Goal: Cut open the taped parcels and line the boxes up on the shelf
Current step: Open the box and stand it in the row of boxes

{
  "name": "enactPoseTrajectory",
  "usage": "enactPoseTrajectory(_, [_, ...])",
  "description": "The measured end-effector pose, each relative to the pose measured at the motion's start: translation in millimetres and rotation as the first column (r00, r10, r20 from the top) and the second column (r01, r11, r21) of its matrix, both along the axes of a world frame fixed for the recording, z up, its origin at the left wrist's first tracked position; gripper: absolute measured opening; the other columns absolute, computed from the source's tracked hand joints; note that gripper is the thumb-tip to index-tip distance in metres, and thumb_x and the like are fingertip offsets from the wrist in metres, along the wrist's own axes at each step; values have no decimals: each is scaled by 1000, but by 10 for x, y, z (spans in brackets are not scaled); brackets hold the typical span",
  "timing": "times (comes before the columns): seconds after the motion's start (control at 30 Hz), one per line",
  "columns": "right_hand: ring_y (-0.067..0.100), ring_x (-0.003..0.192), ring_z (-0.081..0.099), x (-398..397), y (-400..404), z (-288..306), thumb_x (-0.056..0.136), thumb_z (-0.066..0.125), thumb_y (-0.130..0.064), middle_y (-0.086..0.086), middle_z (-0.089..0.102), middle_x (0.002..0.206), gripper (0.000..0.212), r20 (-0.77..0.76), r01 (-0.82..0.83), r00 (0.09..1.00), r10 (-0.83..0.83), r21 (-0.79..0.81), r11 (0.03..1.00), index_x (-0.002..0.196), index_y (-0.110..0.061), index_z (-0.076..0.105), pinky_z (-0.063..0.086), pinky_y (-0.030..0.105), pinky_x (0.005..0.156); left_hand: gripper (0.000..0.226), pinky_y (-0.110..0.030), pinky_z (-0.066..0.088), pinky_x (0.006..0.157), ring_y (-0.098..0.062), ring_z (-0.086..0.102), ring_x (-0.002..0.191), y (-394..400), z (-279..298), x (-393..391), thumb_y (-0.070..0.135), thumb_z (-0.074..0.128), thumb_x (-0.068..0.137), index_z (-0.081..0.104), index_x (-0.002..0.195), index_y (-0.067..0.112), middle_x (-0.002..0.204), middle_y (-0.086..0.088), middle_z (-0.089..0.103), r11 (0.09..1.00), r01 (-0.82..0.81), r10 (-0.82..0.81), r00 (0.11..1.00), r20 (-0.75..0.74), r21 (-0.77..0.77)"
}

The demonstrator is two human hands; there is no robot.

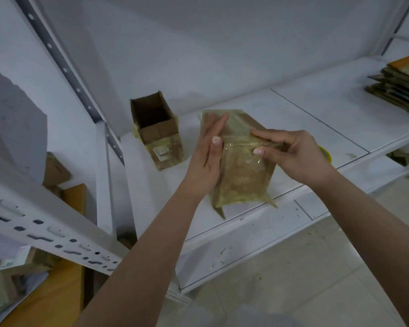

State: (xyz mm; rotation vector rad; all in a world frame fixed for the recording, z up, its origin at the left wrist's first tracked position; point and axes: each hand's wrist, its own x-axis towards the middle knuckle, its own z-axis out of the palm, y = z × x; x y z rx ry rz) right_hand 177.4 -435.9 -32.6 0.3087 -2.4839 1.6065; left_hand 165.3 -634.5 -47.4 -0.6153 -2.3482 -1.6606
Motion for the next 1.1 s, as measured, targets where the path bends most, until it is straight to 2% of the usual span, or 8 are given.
enactPoseTrajectory(0.13, [3,101,68,47,-27,94,68,73,-36,1,72,110,55,2,22,1000,-22,-90,996,120,-17,68,52,18,91,78,-14,14,117,-17,13,150,63,27,29,65,13,91,39,145,14,158,-13,22,1000,26,-26,998,-65,2])
enactPoseTrajectory(0.23, [5,101,68,72,-39,137,67,74,-39,0,73,109,53,-2,41,999,-41,-75,996,117,-20,70,53,24,93,78,-20,22,117,-25,20,147,72,21,32,67,19,93,42,137,7,149,-20,30,997,69,-73,989,-127,-34])
enactPoseTrajectory(0.4, [4,101,68,92,-59,120,71,76,-38,-2,73,108,43,0,72,997,-72,-64,995,113,-28,71,54,29,95,68,5,21,95,23,29,122,97,61,38,61,26,92,48,128,8,151,-14,34,993,-31,17,992,-121,-114])
enactPoseTrajectory(0.6, [9,107,67,81,-63,160,71,77,-40,0,73,112,45,-11,85,996,-85,-36,996,114,-28,71,52,37,99,45,-2,26,101,-7,36,133,55,122,9,45,46,96,45,129,14,152,-9,33,989,31,-37,998,-41,-141])
enactPoseTrajectory(0.7, [6,107,65,70,-41,173,81,77,-26,-1,72,115,39,-22,67,998,-67,0,998,120,-27,68,51,29,98,37,-19,35,107,-19,43,133,83,130,26,30,50,98,47,126,6,146,-11,39,997,-20,18,999,-34,-74])
enactPoseTrajectory(0.8, [-3,99,66,92,23,205,88,69,-7,1,71,113,41,-35,11,999,-14,-84,996,125,-23,60,49,16,92,28,-12,37,102,-6,46,127,17,180,7,25,48,101,49,124,8,146,-6,42,1000,-18,16,998,64,23])
enactPoseTrajectory(0.93, [-6,88,67,114,-14,223,91,64,0,-9,72,97,35,-88,14,996,-22,-95,995,116,-25,63,50,14,85,34,-5,42,89,16,49,112,62,231,47,37,60,94,52,120,17,140,7,46,994,-42,31,994,103,105])
enactPoseTrajectory(1.1, [10,102,69,119,74,270,100,52,-24,-1,71,113,26,-6,-2,1000,1,-263,965,123,-25,62,54,26,93,27,-19,47,94,3,57,110,51,367,-12,28,63,93,54,115,14,131,3,56,990,-108,105,994,38,93])
